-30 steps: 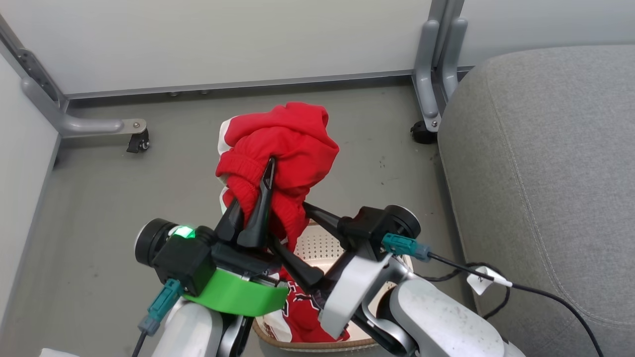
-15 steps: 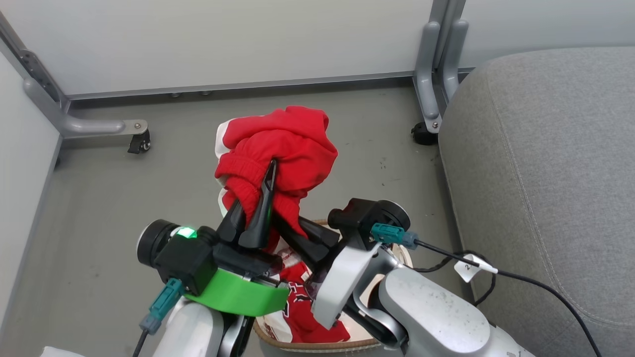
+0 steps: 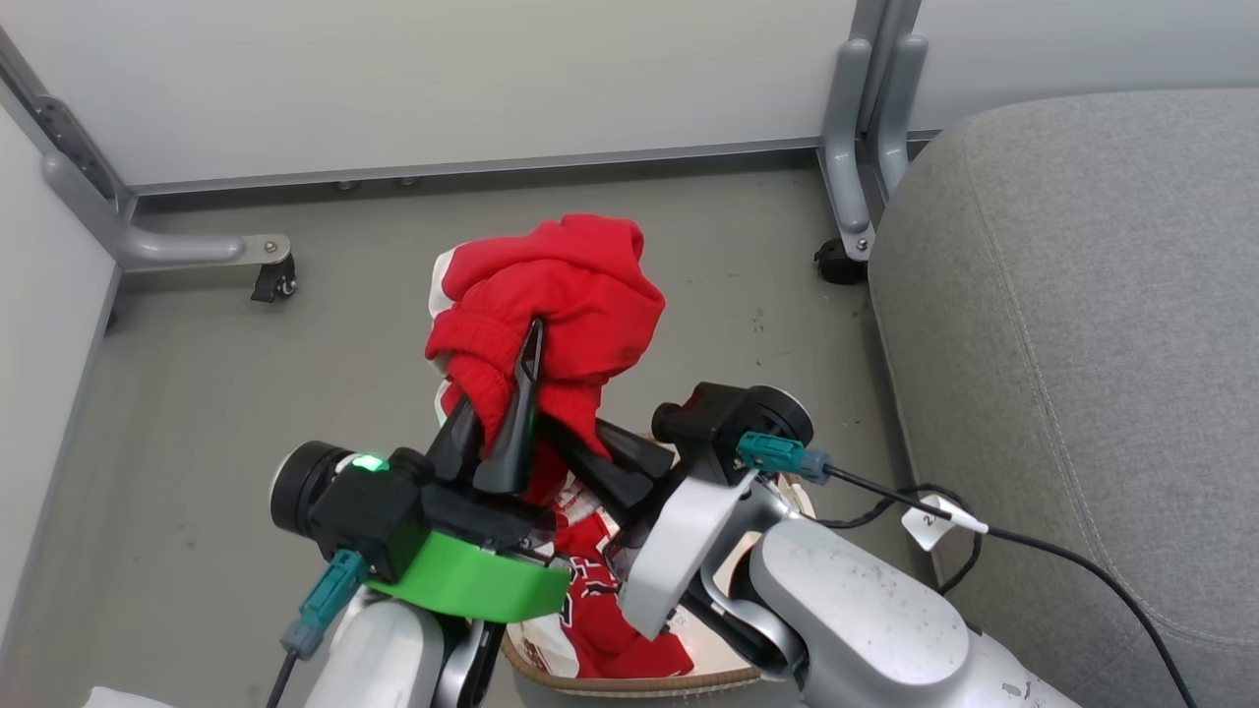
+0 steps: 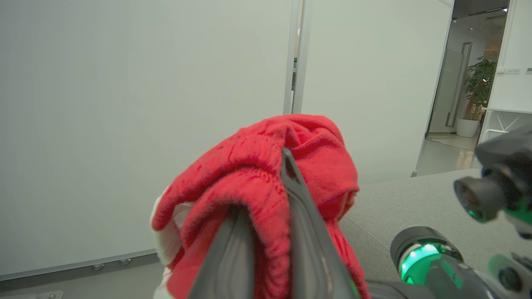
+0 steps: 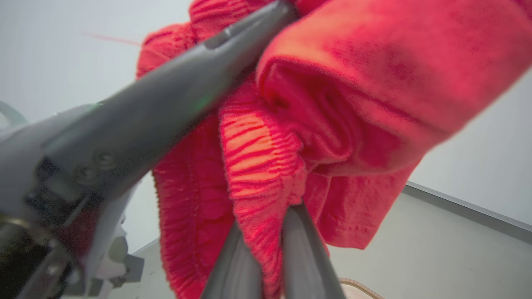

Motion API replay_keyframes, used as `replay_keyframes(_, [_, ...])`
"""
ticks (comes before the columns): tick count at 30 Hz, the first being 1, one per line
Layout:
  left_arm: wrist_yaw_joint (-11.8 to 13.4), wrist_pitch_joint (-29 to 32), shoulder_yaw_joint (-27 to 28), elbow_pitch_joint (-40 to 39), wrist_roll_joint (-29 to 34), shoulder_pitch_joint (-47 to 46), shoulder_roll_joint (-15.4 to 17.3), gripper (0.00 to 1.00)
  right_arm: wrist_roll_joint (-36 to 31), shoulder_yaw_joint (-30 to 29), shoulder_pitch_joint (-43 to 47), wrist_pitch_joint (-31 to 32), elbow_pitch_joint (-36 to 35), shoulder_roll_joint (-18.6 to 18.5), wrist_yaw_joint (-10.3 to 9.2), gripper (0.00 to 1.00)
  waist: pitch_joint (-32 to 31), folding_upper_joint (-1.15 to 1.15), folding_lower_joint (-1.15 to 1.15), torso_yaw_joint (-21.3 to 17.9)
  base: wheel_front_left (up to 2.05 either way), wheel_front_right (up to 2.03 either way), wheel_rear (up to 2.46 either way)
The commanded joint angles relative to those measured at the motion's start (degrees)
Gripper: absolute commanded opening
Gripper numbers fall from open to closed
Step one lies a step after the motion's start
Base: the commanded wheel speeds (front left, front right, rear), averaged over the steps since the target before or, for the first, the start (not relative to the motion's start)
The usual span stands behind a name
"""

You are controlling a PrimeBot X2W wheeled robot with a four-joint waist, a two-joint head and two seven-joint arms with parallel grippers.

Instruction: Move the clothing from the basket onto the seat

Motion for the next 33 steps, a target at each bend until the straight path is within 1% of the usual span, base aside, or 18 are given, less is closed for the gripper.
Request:
replay_keyframes(1, [0.4, 0.0, -0.1, 0.4, -0.1, -0.6, 0.0, 1.00, 0.2, -0.1, -0.7, -0.5, 0.2, -0.2, 0.00, 0.00, 0.0, 0.00, 0.00, 0.1, 0.00, 0.00, 0.00])
replay_keyframes(9, [1.4, 0.4, -0.8, 1.9, 0.5, -0.4, 0.4, 1.00, 0.0, -1.3, -1.7, -1.5, 1.3, -0.6, 0.00, 0.00, 0.2, 0.00, 0.00, 0.6, 0.00, 0.00, 0.00])
replay_keyframes(13, [1.5, 1.8, -1.7, 2.9, 1.0, 0.5, 1.0, 1.00, 0.2, -2.2, -1.6, -2.2, 2.6, -0.7, 0.00, 0.00, 0.0, 0.00, 0.00, 1.0, 0.00, 0.00, 0.00])
replay_keyframes(22, [0.7, 4.8, -4.9, 4.5, 1.9, 3.4, 2.7, 1.00, 1.1, -3.1, -2.3, -4.0, 6.2, -0.5, 0.01, 0.00, -0.2, 0.00, 0.00, 1.3, 0.00, 0.00, 0.00])
replay_keyframes(33, [-0.1, 7.4, -8.2, 4.0, 1.7, 7.0, 5.0, 1.00, 2.2, -3.7, -2.4, -5.8, 11.4, -0.5, 0.00, 0.00, -0.4, 0.00, 0.00, 1.8, 0.00, 0.00, 0.00])
